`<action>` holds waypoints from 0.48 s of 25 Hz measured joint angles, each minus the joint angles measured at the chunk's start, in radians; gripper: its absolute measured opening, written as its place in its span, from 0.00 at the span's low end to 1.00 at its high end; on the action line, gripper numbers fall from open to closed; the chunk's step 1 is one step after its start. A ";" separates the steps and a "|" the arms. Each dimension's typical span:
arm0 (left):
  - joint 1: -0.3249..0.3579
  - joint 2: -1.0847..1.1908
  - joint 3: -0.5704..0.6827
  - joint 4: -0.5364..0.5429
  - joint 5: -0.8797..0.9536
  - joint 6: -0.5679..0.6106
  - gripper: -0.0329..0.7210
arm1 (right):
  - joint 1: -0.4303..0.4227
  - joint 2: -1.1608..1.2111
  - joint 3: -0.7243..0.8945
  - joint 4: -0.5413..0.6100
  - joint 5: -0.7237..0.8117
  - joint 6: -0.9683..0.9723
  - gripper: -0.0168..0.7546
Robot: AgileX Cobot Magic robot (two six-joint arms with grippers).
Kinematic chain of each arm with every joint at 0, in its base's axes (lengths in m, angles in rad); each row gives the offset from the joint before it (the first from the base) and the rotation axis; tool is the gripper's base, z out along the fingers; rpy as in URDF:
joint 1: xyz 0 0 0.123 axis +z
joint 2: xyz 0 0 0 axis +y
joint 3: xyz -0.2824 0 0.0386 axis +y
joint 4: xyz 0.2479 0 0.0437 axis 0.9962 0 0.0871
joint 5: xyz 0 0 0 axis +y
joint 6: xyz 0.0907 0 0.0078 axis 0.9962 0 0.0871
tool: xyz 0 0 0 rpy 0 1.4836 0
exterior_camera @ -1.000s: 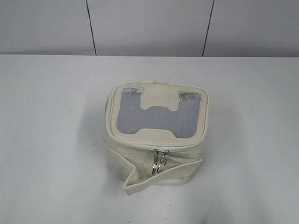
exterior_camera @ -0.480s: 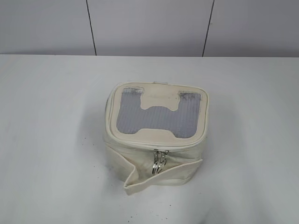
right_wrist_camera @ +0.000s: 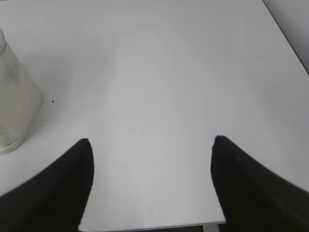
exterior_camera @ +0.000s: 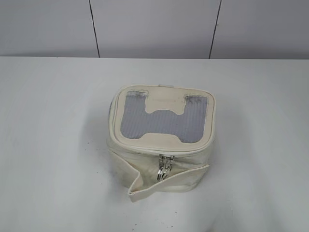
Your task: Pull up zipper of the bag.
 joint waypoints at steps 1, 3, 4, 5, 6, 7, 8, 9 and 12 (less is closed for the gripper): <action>0.000 0.000 0.000 0.000 0.000 0.000 0.45 | 0.000 0.000 0.000 0.000 0.000 0.000 0.78; 0.000 0.000 0.000 0.000 0.000 0.000 0.45 | 0.000 0.000 0.000 0.000 0.000 0.001 0.78; 0.000 0.000 0.000 0.000 0.000 0.000 0.45 | 0.000 0.000 0.000 0.000 0.000 0.001 0.78; 0.000 0.000 0.000 0.000 0.000 0.000 0.45 | 0.000 0.000 0.000 0.000 0.000 0.001 0.78; 0.000 0.000 0.000 0.000 0.000 0.000 0.45 | 0.000 0.000 0.000 0.000 0.000 0.001 0.78; 0.000 0.000 0.000 0.000 0.000 0.000 0.45 | 0.000 0.000 0.000 0.000 0.000 0.001 0.78; 0.000 0.000 0.000 0.000 0.000 0.000 0.45 | 0.000 0.000 0.000 0.000 0.000 0.001 0.78; 0.000 0.000 0.000 0.000 0.000 0.000 0.45 | 0.000 0.000 0.000 0.000 0.000 0.001 0.78; 0.000 0.000 0.000 0.000 0.000 0.000 0.45 | 0.000 0.000 0.000 0.000 0.000 0.001 0.78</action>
